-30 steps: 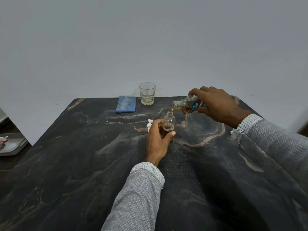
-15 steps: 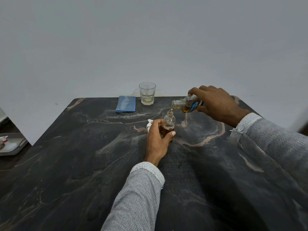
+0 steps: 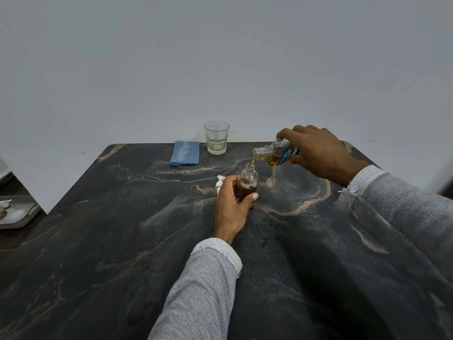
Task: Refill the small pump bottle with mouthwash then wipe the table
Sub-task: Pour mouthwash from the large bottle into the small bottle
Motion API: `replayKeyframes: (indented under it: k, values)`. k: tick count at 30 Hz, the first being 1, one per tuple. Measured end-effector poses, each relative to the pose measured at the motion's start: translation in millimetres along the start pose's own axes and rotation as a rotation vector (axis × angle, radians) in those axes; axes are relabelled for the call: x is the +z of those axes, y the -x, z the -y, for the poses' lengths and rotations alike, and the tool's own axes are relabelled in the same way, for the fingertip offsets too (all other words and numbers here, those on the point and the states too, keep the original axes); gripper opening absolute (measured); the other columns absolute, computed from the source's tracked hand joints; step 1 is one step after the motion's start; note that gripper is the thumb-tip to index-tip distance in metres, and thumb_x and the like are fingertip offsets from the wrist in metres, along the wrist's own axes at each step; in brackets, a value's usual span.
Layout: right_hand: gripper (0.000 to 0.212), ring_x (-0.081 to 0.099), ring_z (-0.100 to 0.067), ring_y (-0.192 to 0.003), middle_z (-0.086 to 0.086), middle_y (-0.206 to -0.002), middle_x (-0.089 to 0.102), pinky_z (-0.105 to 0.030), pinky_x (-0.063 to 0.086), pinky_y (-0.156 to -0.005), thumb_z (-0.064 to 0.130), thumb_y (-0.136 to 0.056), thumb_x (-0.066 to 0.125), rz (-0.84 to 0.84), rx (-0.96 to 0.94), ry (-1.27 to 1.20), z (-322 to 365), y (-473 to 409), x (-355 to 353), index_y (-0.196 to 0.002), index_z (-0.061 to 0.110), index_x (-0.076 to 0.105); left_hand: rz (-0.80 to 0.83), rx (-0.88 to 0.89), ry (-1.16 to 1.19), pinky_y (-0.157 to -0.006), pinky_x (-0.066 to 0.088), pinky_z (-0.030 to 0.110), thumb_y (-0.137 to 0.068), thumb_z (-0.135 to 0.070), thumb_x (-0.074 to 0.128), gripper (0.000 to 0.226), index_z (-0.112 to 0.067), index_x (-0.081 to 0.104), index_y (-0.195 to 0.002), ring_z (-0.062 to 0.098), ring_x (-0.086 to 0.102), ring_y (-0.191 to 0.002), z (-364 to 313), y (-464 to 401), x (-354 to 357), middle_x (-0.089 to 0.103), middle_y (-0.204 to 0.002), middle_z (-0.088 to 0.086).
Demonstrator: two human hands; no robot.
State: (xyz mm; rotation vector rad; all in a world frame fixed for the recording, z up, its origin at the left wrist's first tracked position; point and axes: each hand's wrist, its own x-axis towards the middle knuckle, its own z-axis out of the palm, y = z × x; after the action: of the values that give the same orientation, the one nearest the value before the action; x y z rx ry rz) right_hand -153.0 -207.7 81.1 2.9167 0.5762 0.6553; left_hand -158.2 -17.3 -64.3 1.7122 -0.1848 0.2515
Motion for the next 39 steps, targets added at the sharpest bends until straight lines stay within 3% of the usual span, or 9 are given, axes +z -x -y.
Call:
replayKeyframes:
  k: [7,11,19,31,39]
  values:
    - [0.057,0.058,-0.032,-0.103,-0.010,-0.120,0.062,-0.040,0.044,-0.082,0.027,-0.081,0.074,0.005,-0.001,0.008,0.2,0.0,-1.5,-0.131,0.020,0.048,0.002,-0.001,-0.003,-0.086,0.044,0.015,-0.079,-0.020,0.077,0.048,-0.034,0.048,-0.114,0.005,0.055,-0.108,0.0,-0.2,0.1,0.055,-0.114,-0.015]
    - [0.057,0.058,-0.032,-0.104,-0.011,-0.120,0.062,-0.041,0.045,-0.082,0.026,-0.081,0.075,0.006,0.001,0.013,0.5,0.6,-1.8,-0.131,0.019,0.048,-0.003,0.007,-0.007,-0.090,0.048,0.021,-0.079,-0.018,0.077,0.048,-0.029,0.050,-0.116,0.010,0.056,-0.111,0.5,-0.2,0.4,0.057,-0.119,-0.007]
    - [0.056,0.057,-0.031,-0.103,-0.009,-0.120,0.062,-0.039,0.043,-0.082,0.026,-0.082,0.074,-0.001,-0.010,0.017,0.7,1.0,-2.1,-0.131,0.020,0.048,-0.004,-0.001,-0.027,-0.086,0.044,0.017,-0.079,-0.021,0.077,0.049,-0.033,0.047,-0.116,0.008,0.055,-0.110,0.6,-0.4,0.0,0.055,-0.118,-0.011]
    - [0.055,0.056,-0.031,-0.103,-0.008,-0.119,0.061,-0.039,0.042,-0.082,0.026,-0.083,0.073,-0.011,-0.005,0.016,-0.5,0.9,-2.0,-0.131,0.021,0.048,-0.013,0.014,-0.042,-0.094,0.049,0.028,-0.079,-0.022,0.077,0.049,-0.034,0.047,-0.116,0.011,0.057,-0.112,3.6,-1.8,0.5,0.058,-0.120,-0.006]
    - [0.054,0.057,-0.031,-0.101,-0.008,-0.116,0.062,-0.039,0.042,-0.081,0.027,-0.081,0.074,-0.035,-0.017,0.006,-0.9,1.8,0.2,-0.129,0.020,0.049,-0.002,0.004,-0.050,-0.092,0.046,0.023,-0.080,-0.023,0.076,0.050,-0.032,0.047,-0.119,0.011,0.056,-0.113,2.9,-1.9,0.6,0.057,-0.123,-0.005]
